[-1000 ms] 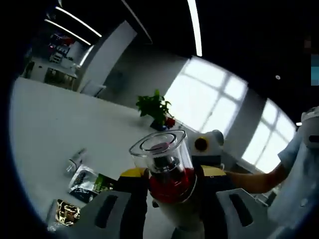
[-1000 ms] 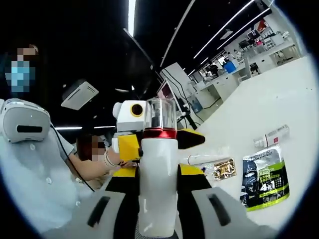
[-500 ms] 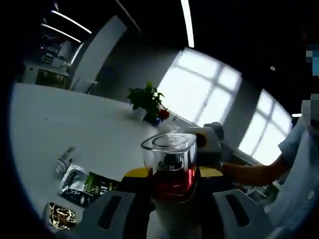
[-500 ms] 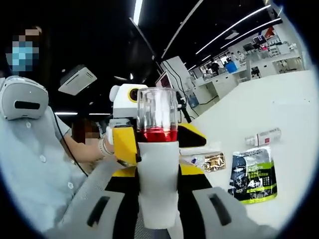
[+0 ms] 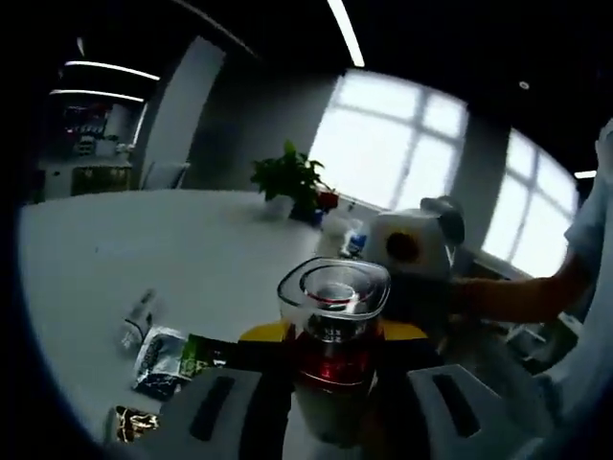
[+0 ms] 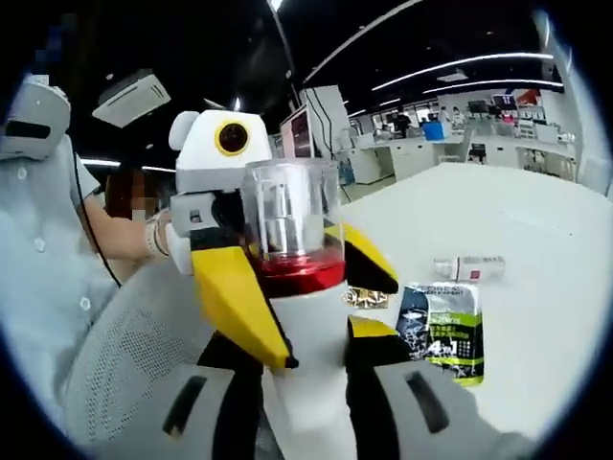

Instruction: Arrange the skincare products in the storage area until every visible bottle or jar stands upright without overlapping.

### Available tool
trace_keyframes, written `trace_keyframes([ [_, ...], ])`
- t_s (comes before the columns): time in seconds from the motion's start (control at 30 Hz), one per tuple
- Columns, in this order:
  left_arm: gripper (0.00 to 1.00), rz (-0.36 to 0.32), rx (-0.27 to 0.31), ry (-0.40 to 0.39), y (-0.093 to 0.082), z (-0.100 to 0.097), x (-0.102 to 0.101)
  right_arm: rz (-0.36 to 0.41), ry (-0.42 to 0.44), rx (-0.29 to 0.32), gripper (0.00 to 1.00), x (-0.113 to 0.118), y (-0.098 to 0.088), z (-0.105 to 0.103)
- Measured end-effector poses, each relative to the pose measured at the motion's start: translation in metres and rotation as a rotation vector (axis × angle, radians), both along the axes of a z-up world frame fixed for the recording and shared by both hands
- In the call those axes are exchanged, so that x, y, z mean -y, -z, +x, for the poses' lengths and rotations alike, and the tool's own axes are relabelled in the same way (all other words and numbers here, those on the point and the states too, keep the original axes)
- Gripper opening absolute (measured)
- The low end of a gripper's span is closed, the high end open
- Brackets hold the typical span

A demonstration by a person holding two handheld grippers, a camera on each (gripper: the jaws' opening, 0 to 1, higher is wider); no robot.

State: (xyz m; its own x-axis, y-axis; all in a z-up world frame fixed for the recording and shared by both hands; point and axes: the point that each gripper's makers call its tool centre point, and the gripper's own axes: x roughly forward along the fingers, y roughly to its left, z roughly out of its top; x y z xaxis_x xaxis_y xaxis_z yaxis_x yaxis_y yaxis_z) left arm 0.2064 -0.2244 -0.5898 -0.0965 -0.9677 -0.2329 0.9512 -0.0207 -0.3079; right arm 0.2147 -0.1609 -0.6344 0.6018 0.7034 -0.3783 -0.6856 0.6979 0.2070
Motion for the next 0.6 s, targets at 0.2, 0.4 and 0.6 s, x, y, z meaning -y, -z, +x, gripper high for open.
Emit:
trace_keyframes([
  [0.2, 0.29, 0.041, 0.076, -0.019, 0.014, 0.003, 0.002, -0.054, 0.035, -0.003, 0.34, 0.009, 0.015, 0.001],
  [0.4, 0.27, 0.056, 0.115, -0.015, 0.018, 0.001, 0.008, -0.128, 0.034, -0.013, 0.33, 0.020, 0.024, -0.002],
  [0.6, 0.27, 0.099, 0.182, 0.011, 0.026, -0.003, 0.010, -0.194, 0.028, -0.045, 0.32, 0.028, 0.037, -0.006],
])
